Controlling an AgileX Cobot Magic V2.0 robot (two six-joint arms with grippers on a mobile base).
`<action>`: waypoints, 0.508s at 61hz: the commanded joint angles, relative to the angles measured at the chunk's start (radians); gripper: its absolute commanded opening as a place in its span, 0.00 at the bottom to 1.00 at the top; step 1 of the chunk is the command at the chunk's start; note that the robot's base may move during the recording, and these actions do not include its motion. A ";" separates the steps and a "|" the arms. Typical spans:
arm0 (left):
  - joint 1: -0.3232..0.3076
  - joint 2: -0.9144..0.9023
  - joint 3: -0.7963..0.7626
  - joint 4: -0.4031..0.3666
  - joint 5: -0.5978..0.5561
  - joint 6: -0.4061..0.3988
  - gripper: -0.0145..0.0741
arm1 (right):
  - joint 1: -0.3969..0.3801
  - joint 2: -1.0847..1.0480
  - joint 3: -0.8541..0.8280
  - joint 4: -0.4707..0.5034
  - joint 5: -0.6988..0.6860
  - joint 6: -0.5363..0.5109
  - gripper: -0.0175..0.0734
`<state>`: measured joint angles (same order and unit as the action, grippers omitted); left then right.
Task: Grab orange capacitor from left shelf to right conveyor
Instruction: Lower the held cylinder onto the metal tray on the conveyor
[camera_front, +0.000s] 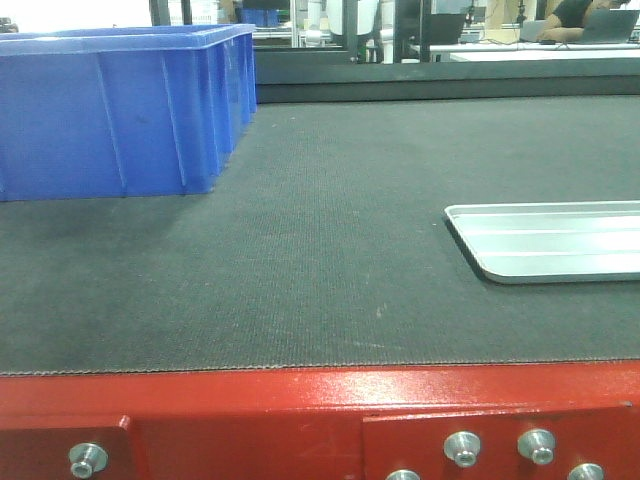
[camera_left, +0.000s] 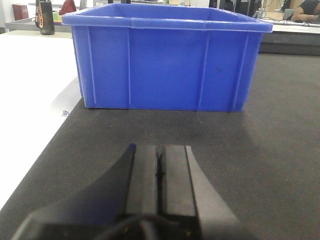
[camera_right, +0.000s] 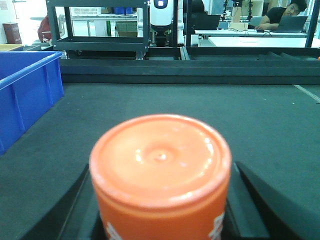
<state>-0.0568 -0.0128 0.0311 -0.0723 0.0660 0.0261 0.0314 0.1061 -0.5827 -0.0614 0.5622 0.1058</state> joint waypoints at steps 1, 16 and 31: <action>-0.006 -0.011 -0.003 -0.002 -0.090 -0.002 0.02 | -0.007 0.017 -0.028 -0.014 -0.090 -0.002 0.27; -0.006 -0.011 -0.003 -0.002 -0.090 -0.002 0.02 | -0.007 0.017 -0.028 -0.014 -0.090 -0.002 0.27; -0.006 -0.011 -0.003 -0.002 -0.090 -0.002 0.02 | -0.007 0.020 -0.028 0.008 -0.125 -0.002 0.27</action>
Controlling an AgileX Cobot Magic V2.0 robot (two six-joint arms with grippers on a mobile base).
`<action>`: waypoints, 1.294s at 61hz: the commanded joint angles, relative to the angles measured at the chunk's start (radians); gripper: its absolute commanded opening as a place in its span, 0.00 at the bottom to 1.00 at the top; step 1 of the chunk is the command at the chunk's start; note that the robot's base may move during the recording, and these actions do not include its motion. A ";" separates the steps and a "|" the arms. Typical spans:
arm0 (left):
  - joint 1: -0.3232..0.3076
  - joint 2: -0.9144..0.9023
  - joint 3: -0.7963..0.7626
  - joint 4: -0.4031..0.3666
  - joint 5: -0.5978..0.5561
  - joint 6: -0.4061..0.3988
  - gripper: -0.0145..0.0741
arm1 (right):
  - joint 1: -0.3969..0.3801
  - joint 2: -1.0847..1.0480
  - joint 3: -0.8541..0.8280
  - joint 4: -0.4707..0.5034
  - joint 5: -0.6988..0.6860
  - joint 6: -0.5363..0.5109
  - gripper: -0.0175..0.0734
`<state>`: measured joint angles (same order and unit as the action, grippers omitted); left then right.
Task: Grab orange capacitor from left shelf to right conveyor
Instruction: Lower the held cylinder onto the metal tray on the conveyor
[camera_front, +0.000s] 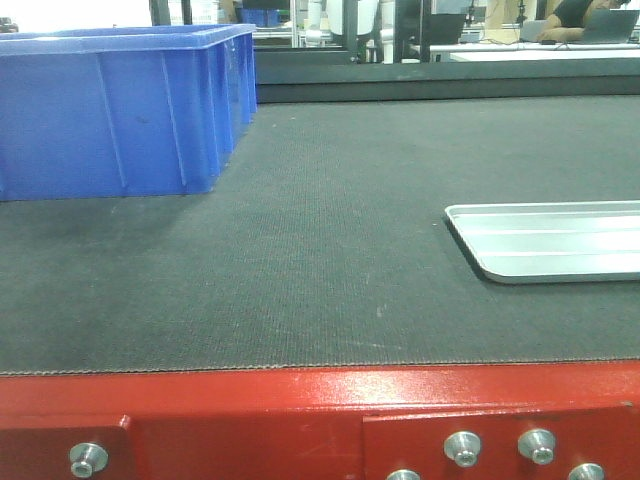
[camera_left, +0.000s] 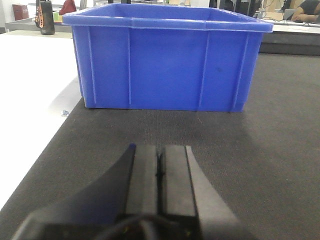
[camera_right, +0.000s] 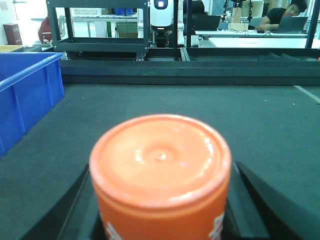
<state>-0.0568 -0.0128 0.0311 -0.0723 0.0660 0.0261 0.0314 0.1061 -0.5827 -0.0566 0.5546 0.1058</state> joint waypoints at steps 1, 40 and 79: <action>-0.006 -0.011 -0.003 -0.002 -0.090 -0.002 0.02 | -0.007 0.022 -0.028 0.003 -0.118 -0.002 0.27; -0.006 -0.011 -0.003 -0.002 -0.090 -0.002 0.02 | -0.006 0.763 -0.029 0.001 -0.803 -0.002 0.27; -0.006 -0.011 -0.003 -0.002 -0.090 -0.002 0.02 | -0.006 1.426 0.125 -0.122 -1.588 -0.003 0.27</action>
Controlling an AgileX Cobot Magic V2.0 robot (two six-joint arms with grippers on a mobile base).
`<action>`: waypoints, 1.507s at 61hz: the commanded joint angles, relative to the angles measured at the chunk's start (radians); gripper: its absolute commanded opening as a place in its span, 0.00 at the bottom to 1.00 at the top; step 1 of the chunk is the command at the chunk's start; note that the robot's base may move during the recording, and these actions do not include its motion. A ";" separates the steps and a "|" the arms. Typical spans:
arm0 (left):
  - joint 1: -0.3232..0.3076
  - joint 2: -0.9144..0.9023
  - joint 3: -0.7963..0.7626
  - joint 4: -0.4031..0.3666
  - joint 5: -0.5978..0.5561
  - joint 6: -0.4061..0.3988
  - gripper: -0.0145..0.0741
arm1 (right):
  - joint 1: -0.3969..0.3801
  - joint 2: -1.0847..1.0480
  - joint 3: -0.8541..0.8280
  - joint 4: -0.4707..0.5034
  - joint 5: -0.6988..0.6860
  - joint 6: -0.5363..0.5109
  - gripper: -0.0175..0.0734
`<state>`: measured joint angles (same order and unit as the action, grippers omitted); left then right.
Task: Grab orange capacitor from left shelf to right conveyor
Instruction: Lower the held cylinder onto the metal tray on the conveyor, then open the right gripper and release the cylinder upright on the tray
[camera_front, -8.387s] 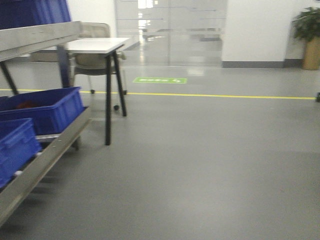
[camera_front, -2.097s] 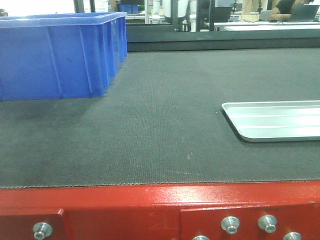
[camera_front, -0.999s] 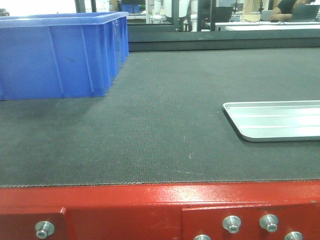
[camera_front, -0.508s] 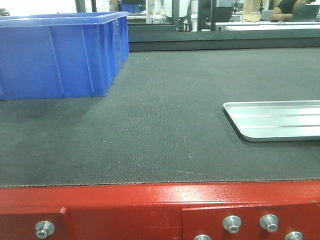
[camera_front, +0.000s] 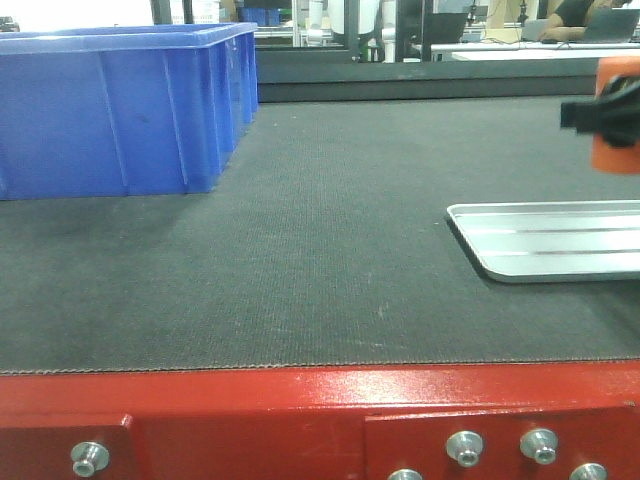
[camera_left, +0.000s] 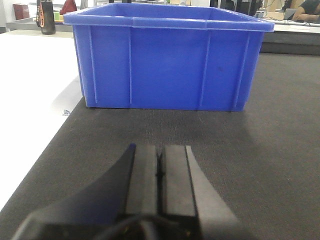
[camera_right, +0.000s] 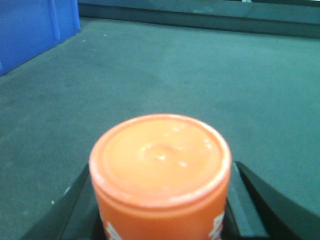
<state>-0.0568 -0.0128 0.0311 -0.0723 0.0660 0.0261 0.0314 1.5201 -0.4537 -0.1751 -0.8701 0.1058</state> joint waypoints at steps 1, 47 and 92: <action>-0.006 -0.011 -0.003 -0.002 -0.090 -0.002 0.02 | -0.006 0.019 -0.002 -0.004 -0.170 -0.004 0.27; -0.006 -0.011 -0.003 -0.002 -0.090 -0.002 0.02 | -0.038 0.259 0.003 -0.004 -0.319 -0.058 0.63; -0.006 -0.011 -0.003 -0.002 -0.090 -0.002 0.02 | -0.038 -0.301 0.017 -0.004 0.206 0.060 0.87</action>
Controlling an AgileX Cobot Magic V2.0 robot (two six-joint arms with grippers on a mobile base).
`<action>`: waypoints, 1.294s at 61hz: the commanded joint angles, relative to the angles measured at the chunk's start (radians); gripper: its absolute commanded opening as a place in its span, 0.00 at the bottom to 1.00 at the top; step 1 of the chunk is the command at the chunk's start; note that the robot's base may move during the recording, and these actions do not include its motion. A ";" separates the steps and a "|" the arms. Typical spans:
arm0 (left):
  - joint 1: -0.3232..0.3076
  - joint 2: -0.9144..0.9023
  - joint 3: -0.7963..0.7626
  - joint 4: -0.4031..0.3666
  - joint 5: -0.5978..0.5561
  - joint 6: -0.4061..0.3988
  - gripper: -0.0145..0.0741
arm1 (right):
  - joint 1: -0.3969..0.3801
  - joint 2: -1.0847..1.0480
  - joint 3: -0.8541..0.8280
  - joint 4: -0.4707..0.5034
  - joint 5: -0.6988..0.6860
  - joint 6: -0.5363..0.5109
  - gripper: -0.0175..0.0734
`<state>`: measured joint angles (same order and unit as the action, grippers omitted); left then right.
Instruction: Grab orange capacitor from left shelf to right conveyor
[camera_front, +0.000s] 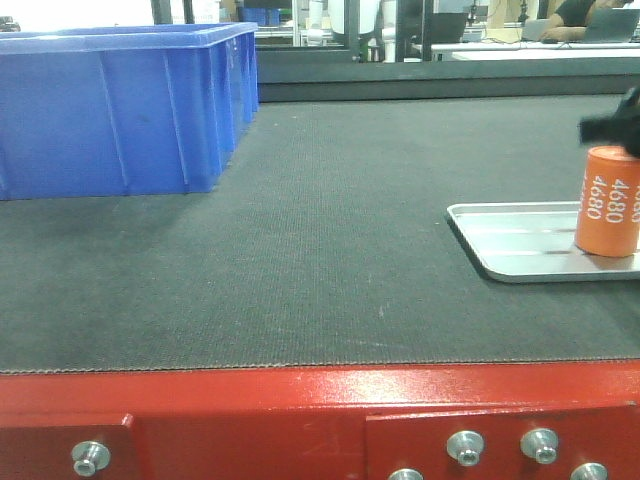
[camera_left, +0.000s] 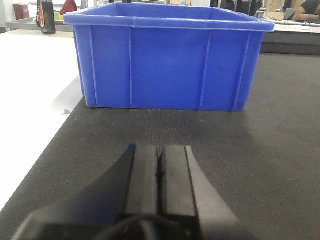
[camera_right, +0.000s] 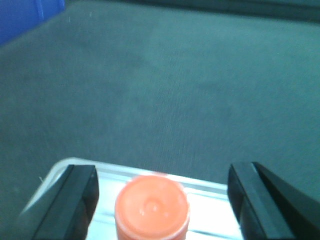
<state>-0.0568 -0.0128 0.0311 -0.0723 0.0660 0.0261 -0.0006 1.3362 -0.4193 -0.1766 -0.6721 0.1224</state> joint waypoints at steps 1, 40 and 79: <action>-0.006 -0.011 -0.003 -0.002 -0.090 -0.002 0.02 | -0.006 -0.144 -0.017 -0.002 0.031 0.053 0.87; -0.006 -0.011 -0.003 -0.002 -0.090 -0.002 0.02 | -0.005 -0.885 -0.019 -0.001 0.733 0.138 0.25; -0.006 -0.011 -0.003 -0.002 -0.090 -0.002 0.02 | -0.005 -0.991 -0.017 -0.001 0.760 0.137 0.25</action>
<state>-0.0568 -0.0128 0.0311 -0.0723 0.0660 0.0261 -0.0006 0.3384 -0.4112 -0.1766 0.1653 0.2590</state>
